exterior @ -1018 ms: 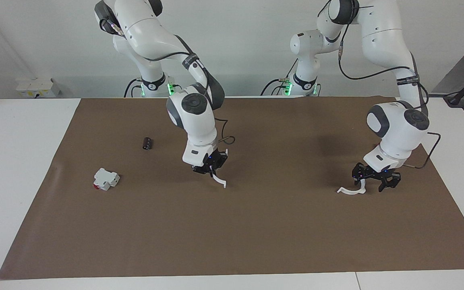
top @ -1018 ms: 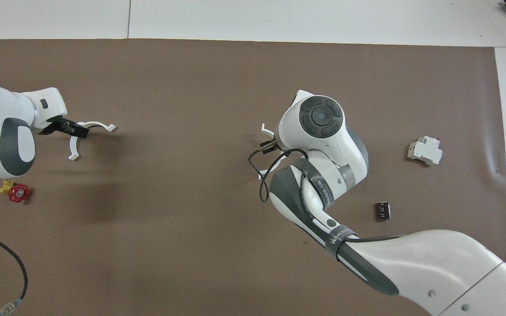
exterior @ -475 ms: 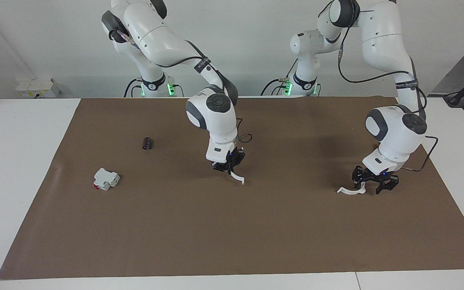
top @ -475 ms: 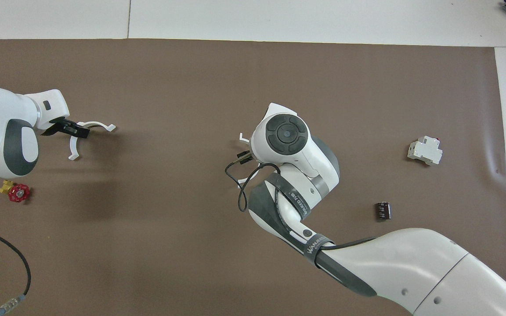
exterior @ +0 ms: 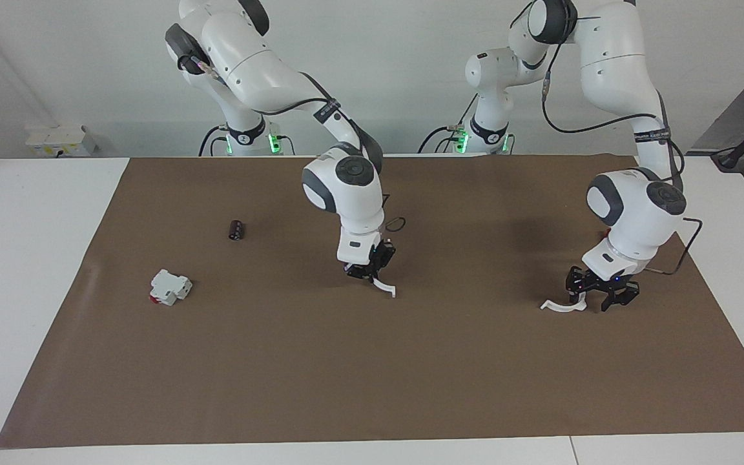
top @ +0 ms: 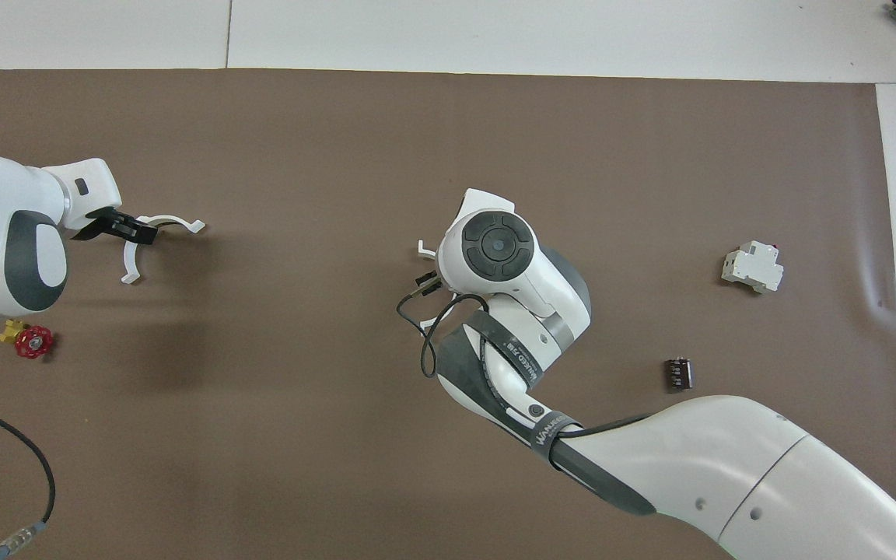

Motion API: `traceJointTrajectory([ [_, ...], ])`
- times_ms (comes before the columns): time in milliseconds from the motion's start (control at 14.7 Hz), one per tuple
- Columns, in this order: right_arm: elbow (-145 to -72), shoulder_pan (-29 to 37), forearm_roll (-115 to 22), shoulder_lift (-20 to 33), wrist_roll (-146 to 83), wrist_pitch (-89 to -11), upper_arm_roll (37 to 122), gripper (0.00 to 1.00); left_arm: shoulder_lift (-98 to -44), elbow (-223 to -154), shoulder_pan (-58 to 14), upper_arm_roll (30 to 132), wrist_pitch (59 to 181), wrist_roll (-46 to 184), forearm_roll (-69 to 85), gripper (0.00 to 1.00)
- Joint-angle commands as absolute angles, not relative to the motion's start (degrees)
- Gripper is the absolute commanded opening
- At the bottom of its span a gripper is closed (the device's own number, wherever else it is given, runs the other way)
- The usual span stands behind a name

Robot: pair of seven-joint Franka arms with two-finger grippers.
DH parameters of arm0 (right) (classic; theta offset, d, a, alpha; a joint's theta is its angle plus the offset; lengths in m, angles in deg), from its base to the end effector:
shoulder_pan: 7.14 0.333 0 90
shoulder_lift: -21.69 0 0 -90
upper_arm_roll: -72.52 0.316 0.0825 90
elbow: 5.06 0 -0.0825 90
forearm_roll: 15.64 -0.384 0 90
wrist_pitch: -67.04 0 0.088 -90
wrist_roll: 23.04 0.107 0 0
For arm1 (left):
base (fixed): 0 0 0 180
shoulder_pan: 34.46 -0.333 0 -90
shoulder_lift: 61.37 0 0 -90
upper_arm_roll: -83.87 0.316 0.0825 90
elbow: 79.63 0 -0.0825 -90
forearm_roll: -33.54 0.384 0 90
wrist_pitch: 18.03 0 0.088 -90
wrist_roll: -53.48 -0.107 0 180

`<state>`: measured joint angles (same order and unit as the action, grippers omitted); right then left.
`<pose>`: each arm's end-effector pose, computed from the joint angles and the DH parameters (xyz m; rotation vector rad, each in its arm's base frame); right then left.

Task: Assemble drain pipe with both arms
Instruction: 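Carry the right half-ring toward the table center with the right gripper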

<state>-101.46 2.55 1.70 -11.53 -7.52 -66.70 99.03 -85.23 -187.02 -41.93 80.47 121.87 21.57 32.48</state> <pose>0.5808 0.3701 0.3048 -2.9787 -0.7176 -0.1919 0.6477 0.0487 0.3053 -3.0359 0.7201 -0.2430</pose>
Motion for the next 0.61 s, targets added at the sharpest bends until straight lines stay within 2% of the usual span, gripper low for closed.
traceJointTrajectory([
  [0, -101.38, 2.09, 3.70, -12.15, -7.93, -67.79, 99.85, 0.00, -85.81, -186.42, -42.81, 79.92, 122.95, 16.93, 31.25, 0.76],
  [271, -101.83, 2.96, 4.31, -12.06, -3.63, -67.79, 99.85, 0.00, -85.98, -185.98, -42.72, 79.92, 122.95, 14.11, 31.08, 0.69],
  [407, -102.00, 2.97, 6.59, -12.06, -3.00, -67.79, 99.85, 0.00, -85.98, -185.98, -42.72, 79.92, 122.95, 14.11, 31.08, 0.56],
  [543, -102.27, 2.97, 6.69, -12.06, -3.00, -67.79, 99.85, 0.00, -85.98, -186.06, -42.72, 79.92, 122.95, 14.11, 31.08, 0.36],
])
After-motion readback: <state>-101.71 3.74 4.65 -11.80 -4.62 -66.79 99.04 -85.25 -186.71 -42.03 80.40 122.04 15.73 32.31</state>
